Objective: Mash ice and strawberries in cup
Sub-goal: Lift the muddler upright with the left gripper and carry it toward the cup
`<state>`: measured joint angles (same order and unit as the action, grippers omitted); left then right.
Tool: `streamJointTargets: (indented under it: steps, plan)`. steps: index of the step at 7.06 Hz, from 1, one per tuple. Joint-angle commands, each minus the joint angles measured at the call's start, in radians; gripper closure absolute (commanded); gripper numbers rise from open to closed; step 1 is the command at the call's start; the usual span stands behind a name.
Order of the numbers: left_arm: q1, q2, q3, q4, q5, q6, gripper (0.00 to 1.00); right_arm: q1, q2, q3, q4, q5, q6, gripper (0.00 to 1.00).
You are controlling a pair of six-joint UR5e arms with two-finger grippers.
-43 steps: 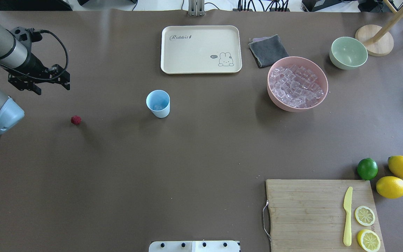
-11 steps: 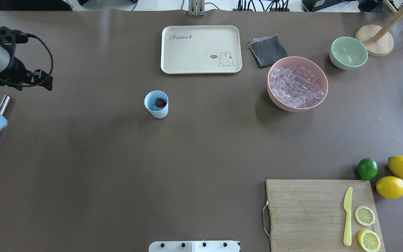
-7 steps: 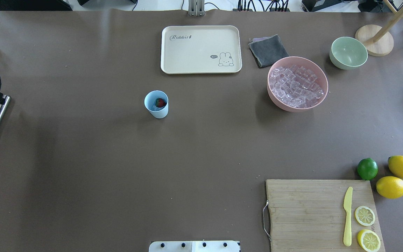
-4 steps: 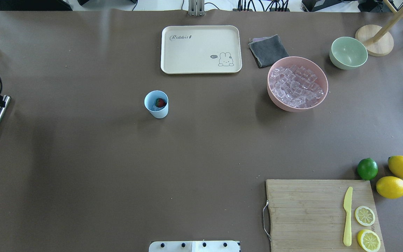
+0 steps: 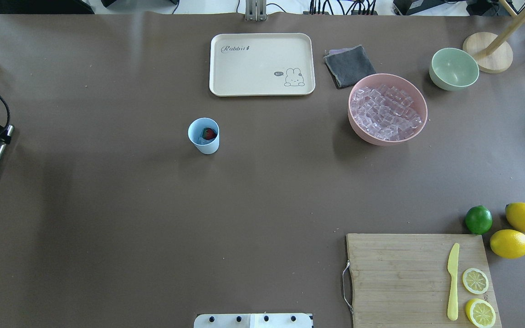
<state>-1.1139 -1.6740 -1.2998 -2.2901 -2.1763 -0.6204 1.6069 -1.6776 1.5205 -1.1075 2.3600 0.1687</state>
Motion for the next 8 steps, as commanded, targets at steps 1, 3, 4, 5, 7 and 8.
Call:
streamJointTargets:
  steps: [1,3,4,5,7,8]
  plan:
    - [0.011,0.002,0.001,0.0,0.003,0.015,0.73,0.005,-0.004,0.007,0.0,0.002,0.0,0.0]
    - [0.011,0.002,-0.006,-0.002,0.003,0.018,0.93,0.007,-0.004,0.01,0.0,0.004,0.0,0.0]
    - [0.011,0.003,-0.047,-0.005,-0.008,0.018,1.0,0.008,-0.005,0.018,0.0,0.004,0.0,0.0]
    - [0.008,-0.009,-0.131,0.006,-0.008,0.016,1.0,0.011,-0.005,0.023,0.0,0.005,0.0,0.0]
    - [-0.083,-0.123,-0.229,0.003,0.0,0.007,1.0,0.01,-0.008,0.033,0.0,0.007,0.0,0.0]
    - [-0.098,-0.165,-0.278,-0.006,0.003,-0.039,1.0,0.011,-0.008,0.036,0.0,0.007,0.0,0.0]
